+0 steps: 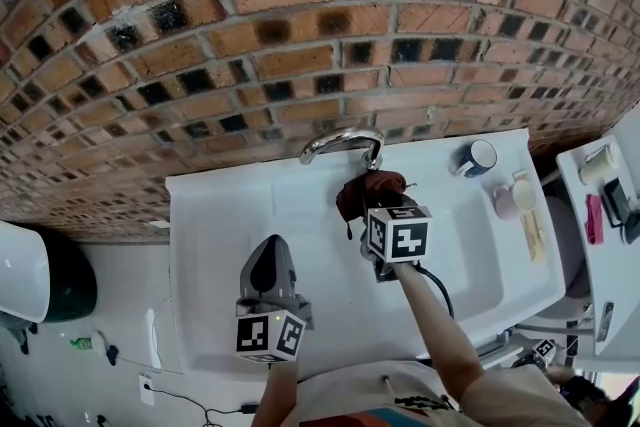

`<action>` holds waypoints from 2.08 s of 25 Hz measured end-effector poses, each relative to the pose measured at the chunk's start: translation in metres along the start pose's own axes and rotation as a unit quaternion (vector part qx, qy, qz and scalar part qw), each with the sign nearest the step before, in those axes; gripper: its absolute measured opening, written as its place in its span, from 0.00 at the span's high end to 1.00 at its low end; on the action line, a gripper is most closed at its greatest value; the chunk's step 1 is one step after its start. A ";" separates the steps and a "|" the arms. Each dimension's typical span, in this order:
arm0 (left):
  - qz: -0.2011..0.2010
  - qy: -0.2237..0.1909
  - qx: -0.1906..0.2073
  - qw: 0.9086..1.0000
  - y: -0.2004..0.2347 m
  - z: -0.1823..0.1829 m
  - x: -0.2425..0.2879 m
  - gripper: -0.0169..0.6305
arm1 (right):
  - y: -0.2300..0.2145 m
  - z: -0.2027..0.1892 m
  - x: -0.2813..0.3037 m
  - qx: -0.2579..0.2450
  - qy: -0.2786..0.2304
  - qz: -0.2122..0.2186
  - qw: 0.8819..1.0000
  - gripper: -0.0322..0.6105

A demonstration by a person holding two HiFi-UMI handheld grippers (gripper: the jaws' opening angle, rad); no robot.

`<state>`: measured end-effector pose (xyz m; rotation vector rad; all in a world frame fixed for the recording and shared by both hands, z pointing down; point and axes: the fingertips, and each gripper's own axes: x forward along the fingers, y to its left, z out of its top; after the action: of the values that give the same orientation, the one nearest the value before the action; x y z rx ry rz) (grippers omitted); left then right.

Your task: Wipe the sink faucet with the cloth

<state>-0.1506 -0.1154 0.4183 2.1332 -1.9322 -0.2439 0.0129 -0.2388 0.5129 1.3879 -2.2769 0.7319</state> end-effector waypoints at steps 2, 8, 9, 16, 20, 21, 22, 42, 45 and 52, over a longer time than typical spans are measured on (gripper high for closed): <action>0.001 -0.003 0.000 1.000 0.000 0.001 0.000 0.97 | 0.005 -0.005 0.002 -0.020 0.005 -0.002 1.000 0.88; 0.009 -0.006 0.000 1.000 0.007 0.004 -0.002 0.97 | 0.012 -0.007 0.004 -0.023 0.000 0.005 1.000 0.88; 0.009 -0.006 0.001 1.000 0.008 0.004 -0.003 0.97 | 0.012 -0.005 0.002 -0.021 -0.006 0.009 1.000 0.88; 0.001 -0.044 -0.017 0.999 0.001 0.024 -0.011 0.97 | 0.028 0.038 -0.052 -0.004 -0.102 0.053 0.993 0.88; -0.009 -0.049 -0.001 0.999 -0.013 0.032 -0.020 0.97 | 0.041 0.052 -0.105 0.005 -0.155 0.070 0.985 0.88; -0.012 -0.050 0.001 0.999 -0.016 0.034 -0.023 0.97 | 0.045 0.054 -0.119 0.006 -0.167 0.073 0.983 0.88; -0.015 -0.053 0.004 0.998 -0.020 0.037 -0.026 0.97 | 0.048 0.055 -0.132 0.006 -0.177 0.077 0.981 0.88; -0.069 -0.095 0.073 0.990 -0.060 0.094 -0.080 0.97 | 0.102 0.029 -0.236 -0.026 -0.222 0.110 0.969 0.88; -0.071 -0.099 0.070 0.990 -0.061 0.097 -0.084 0.97 | 0.105 0.029 -0.242 -0.026 -0.227 0.111 0.967 0.88; -0.082 -0.094 0.058 0.990 -0.067 0.092 -0.090 0.97 | 0.098 0.026 -0.254 0.006 -0.234 0.111 0.966 0.88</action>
<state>-0.1230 -0.0270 0.3068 2.4297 -1.9119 -0.3853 0.0370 -0.0394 0.3274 1.4467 -2.8316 0.5202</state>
